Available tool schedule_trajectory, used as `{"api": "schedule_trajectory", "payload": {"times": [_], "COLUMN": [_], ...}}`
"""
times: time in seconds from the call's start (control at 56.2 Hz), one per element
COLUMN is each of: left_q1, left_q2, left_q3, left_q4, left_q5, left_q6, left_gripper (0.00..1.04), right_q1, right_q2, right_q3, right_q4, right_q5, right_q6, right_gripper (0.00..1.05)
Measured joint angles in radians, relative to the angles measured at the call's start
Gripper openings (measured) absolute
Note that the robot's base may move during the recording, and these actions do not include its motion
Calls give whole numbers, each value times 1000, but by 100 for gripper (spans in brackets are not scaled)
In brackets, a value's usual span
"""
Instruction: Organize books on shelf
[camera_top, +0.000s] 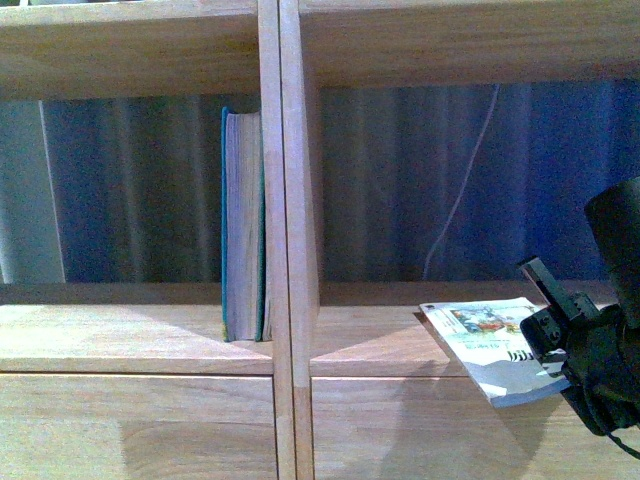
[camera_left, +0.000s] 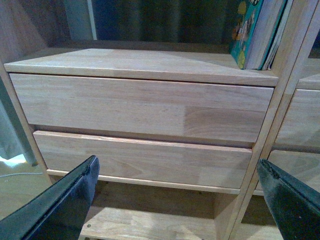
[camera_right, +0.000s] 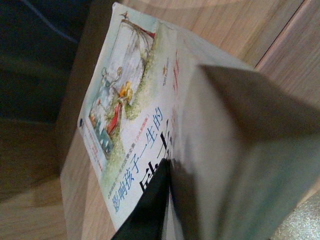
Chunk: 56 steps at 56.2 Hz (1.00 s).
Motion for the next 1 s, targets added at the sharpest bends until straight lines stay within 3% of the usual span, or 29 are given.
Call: {"api": "schedule_trajectory", "payload": {"times": [0.071, 0.481, 0.997], "left_q1": [0, 0, 0], "left_q2": [0, 0, 0], "left_q3": [0, 0, 0], "left_q4": [0, 0, 0], "left_q5": [0, 0, 0], "left_q6": [0, 0, 0], "left_gripper": [97, 97, 97], "right_q1": [1, -31, -283], "right_q2": [-5, -78, -312], "right_q3": [-6, -93, -237], "right_q4": [4, 37, 88], "right_q5": [-2, -56, -344], "right_q6": [1, -3, -143], "right_gripper": [8, 7, 7]}}
